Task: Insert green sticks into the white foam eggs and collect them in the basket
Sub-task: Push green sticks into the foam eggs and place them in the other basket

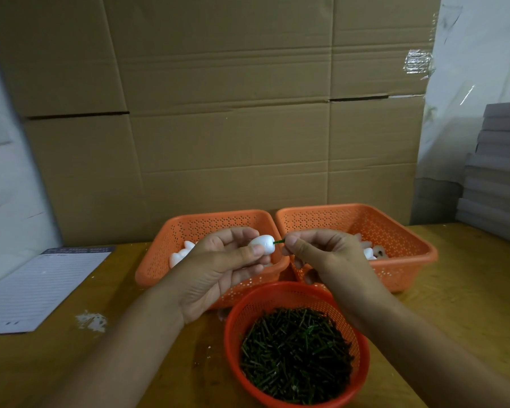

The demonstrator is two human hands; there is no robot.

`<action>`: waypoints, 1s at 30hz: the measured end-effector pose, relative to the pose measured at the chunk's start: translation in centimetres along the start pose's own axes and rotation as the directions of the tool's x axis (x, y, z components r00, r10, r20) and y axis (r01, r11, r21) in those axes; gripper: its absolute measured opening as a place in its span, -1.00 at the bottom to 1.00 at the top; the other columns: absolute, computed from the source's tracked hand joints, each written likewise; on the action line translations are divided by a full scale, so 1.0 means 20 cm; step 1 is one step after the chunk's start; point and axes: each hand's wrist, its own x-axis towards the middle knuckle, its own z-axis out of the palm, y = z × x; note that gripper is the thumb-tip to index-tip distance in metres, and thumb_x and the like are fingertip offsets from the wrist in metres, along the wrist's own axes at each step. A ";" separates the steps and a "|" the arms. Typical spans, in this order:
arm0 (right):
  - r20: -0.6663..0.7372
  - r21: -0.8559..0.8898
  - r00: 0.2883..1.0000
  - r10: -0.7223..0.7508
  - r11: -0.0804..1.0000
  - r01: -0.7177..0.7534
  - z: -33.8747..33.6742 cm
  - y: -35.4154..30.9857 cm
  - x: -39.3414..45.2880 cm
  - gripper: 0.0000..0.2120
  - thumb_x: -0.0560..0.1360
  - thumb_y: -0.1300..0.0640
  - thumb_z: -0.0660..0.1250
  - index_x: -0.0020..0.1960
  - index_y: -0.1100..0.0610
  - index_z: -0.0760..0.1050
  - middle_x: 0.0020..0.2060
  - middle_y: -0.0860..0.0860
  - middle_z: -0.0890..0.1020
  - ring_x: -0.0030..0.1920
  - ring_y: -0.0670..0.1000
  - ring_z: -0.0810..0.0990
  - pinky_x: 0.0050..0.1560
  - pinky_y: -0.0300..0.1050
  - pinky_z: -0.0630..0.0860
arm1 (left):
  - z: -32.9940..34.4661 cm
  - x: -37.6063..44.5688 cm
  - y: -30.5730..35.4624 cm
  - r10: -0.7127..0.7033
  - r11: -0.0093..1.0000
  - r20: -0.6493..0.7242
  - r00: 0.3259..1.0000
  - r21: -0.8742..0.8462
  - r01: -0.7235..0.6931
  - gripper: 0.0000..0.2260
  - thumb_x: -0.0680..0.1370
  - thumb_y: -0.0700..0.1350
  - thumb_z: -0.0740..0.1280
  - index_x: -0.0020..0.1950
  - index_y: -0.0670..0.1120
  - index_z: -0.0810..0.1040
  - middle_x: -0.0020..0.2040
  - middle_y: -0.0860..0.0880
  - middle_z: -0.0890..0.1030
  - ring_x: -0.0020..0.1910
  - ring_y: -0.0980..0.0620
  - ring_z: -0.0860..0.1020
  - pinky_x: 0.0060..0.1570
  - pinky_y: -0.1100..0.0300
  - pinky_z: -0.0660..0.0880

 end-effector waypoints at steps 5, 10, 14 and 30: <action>0.024 -0.014 1.000 -0.008 1.000 0.008 0.00 0.01 0.00 -0.89 0.53 0.20 0.41 -0.12 0.21 0.69 -0.42 -0.01 0.62 -0.41 -0.11 0.49 -0.45 -0.28 0.42 | 0.01 0.00 0.00 0.007 1.000 0.008 1.000 0.023 -0.008 -0.64 0.38 -0.26 0.49 0.15 -0.19 0.55 0.07 -0.19 0.71 -0.04 -0.03 0.70 -0.09 0.22 0.62; 0.023 -0.037 1.000 -0.005 0.999 0.006 0.01 0.01 0.00 -0.88 0.52 0.19 0.42 -0.17 0.13 0.70 -0.42 0.00 0.61 -0.41 -0.07 0.48 -0.44 -0.26 0.41 | 0.01 0.00 0.00 0.019 0.998 -0.006 1.000 0.065 -0.019 -0.68 0.35 -0.25 0.55 0.08 -0.14 0.64 0.07 -0.20 0.70 -0.03 -0.05 0.70 -0.10 0.23 0.62; 0.022 -0.045 1.000 0.007 0.999 -0.006 0.01 0.02 -0.01 -0.89 0.49 0.15 0.45 -0.19 0.08 0.72 -0.39 0.12 0.58 -0.42 -0.04 0.45 -0.44 -0.24 0.40 | 0.01 0.00 0.00 0.022 0.995 0.010 1.000 0.098 -0.023 -0.75 0.32 -0.21 0.59 -0.03 -0.07 0.72 0.08 -0.21 0.70 -0.02 -0.06 0.71 -0.10 0.23 0.62; 0.119 -0.115 0.986 0.120 0.988 -0.106 0.05 0.04 -0.03 -0.88 0.51 0.19 0.44 -0.19 0.16 0.69 -0.41 0.02 0.59 -0.39 -0.12 0.51 -0.41 -0.30 0.43 | 0.05 -0.02 0.00 0.125 0.971 -0.043 0.991 0.211 -0.114 -0.55 0.38 -0.09 0.52 0.23 -0.11 0.56 0.11 -0.11 0.71 0.00 0.01 0.70 -0.18 0.25 0.59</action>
